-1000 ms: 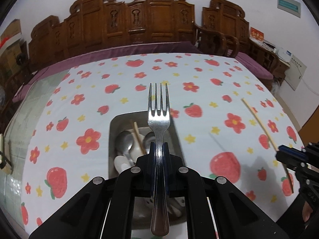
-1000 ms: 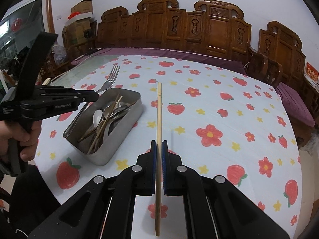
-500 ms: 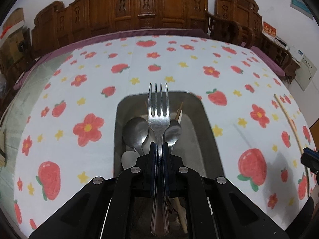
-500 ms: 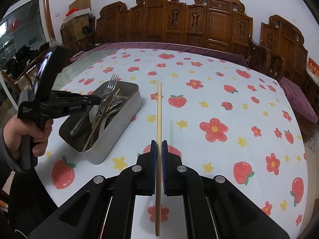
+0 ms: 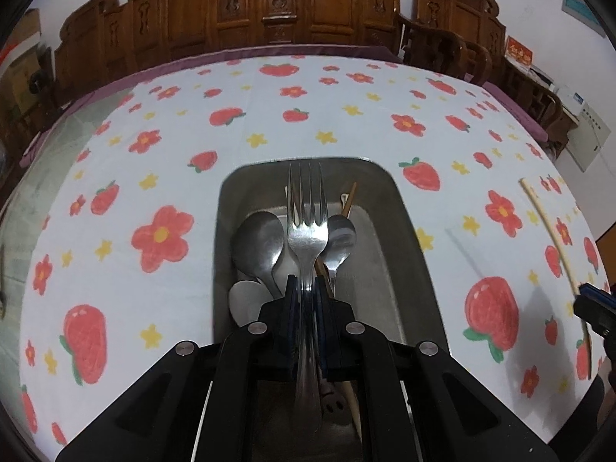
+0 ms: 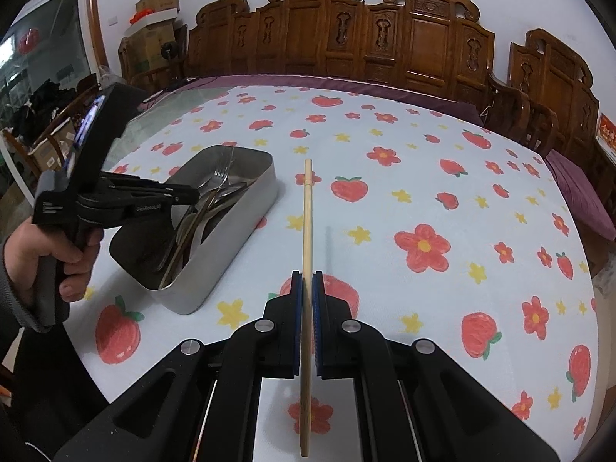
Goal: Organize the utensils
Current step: 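Carry the fork into the tray and open the left gripper while the right holds the chopstick, then lower the light chopstick into the tray and open the right gripper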
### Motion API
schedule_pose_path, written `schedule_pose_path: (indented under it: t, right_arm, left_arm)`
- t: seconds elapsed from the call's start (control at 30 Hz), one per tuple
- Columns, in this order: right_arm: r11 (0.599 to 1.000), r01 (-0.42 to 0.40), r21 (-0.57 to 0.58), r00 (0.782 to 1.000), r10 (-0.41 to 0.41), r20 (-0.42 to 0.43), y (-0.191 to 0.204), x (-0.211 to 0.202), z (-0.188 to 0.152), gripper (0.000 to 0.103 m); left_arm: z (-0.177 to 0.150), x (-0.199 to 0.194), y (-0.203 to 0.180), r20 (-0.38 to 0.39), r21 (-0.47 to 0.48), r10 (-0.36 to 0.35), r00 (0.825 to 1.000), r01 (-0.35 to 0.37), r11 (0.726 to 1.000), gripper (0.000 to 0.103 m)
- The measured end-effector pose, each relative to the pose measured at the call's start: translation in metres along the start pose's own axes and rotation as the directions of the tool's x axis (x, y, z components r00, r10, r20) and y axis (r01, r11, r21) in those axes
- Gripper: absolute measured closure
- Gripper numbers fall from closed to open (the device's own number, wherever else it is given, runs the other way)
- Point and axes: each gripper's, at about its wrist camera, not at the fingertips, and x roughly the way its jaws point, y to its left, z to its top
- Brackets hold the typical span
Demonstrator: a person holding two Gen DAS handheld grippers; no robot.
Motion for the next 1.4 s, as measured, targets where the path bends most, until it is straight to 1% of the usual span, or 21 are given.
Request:
schedule_pose_path:
  t: [0.13, 0.27, 0.37, 0.43, 0.47, 0.5, 0.53, 0.6, 0.63, 0.7, 0.83, 0.87, 1.07, 1.23, 1.4]
  right_arm:
    - [1.0, -0.011, 0.002, 1.0, 0.011, 0.007, 0.01, -0.001, 0.006, 0.097]
    - [1.0, -0.024, -0.012, 1.0, 0.024, 0.01, 0.026, 0.002, 0.013, 0.097]
    - [0.999, -0.041, -0.025, 0.999, 0.041, 0.006, 0.041, 0.006, 0.017, 0.097]
    - [0.998, -0.05, -0.035, 0.999, 0.05, 0.003, 0.052, 0.009, 0.02, 0.097]
    - [0.998, -0.053, -0.039, 0.999, 0.053, 0.002, 0.056, 0.01, 0.022, 0.097]
    - [0.997, -0.057, -0.043, 0.998, 0.058, 0.001, 0.061, 0.012, 0.024, 0.097]
    - [0.997, -0.062, -0.046, 0.998, 0.062, 0.0, 0.065, 0.013, 0.025, 0.097]
    - [0.996, -0.071, -0.048, 0.997, 0.071, -0.003, 0.074, 0.017, 0.029, 0.097]
    - [0.996, -0.075, -0.047, 0.997, 0.075, -0.003, 0.076, 0.018, 0.03, 0.097]
    - [0.996, -0.085, -0.039, 0.996, 0.085, -0.008, 0.081, 0.022, 0.033, 0.097]
    - [0.995, -0.094, -0.024, 0.995, 0.094, -0.021, 0.089, 0.034, 0.039, 0.097]
    - [0.995, -0.095, -0.02, 0.995, 0.094, -0.023, 0.09, 0.036, 0.04, 0.097]
    - [0.993, -0.111, 0.028, 0.993, 0.112, -0.035, 0.096, 0.054, 0.053, 0.097]
    - [0.991, -0.123, 0.052, 0.991, 0.126, -0.048, 0.101, 0.069, 0.063, 0.097]
    - [0.986, -0.131, 0.105, 0.989, 0.138, -0.062, 0.103, 0.088, 0.07, 0.097]
  left_arm:
    - [-0.002, -0.023, 0.002, 0.043, 0.026, 0.003, 0.999, -0.004, 1.0, 0.091]
    - [-0.006, -0.046, 0.01, 0.085, 0.04, 0.005, 0.996, -0.008, 0.999, 0.084]
    - [-0.01, -0.06, 0.019, 0.108, 0.04, 0.001, 0.994, -0.005, 0.999, 0.081]
    - [-0.012, -0.068, 0.025, 0.121, 0.035, 0.002, 0.993, -0.007, 0.999, 0.077]
    - [-0.013, -0.071, 0.028, 0.125, 0.033, 0.003, 0.992, -0.007, 0.999, 0.073]
    - [-0.014, -0.074, 0.032, 0.131, 0.028, 0.007, 0.991, -0.01, 1.0, 0.067]
    - [-0.014, -0.076, 0.035, 0.134, 0.024, 0.011, 0.991, -0.015, 1.0, 0.064]
    - [-0.016, -0.081, 0.042, 0.142, 0.014, 0.019, 0.99, -0.021, 1.0, 0.049]
    - [-0.017, -0.084, 0.046, 0.149, 0.011, 0.026, 0.989, -0.028, 1.0, 0.047]
    - [-0.02, -0.088, 0.052, 0.16, 0.006, 0.032, 0.987, -0.033, 0.999, 0.03]
    - [-0.023, -0.093, 0.064, 0.181, -0.007, 0.025, 0.983, -0.024, 1.0, 0.021]
    - [-0.024, -0.094, 0.067, 0.18, -0.012, 0.022, 0.983, -0.02, 1.0, 0.016]
    - [-0.027, -0.097, 0.079, 0.187, -0.028, 0.011, 0.982, -0.006, 1.0, 0.015]
    - [-0.028, -0.099, 0.084, 0.188, -0.021, 0.019, 0.982, -0.016, 1.0, 0.014]
    - [-0.029, -0.102, 0.088, 0.19, -0.023, 0.019, 0.982, -0.015, 1.0, 0.014]
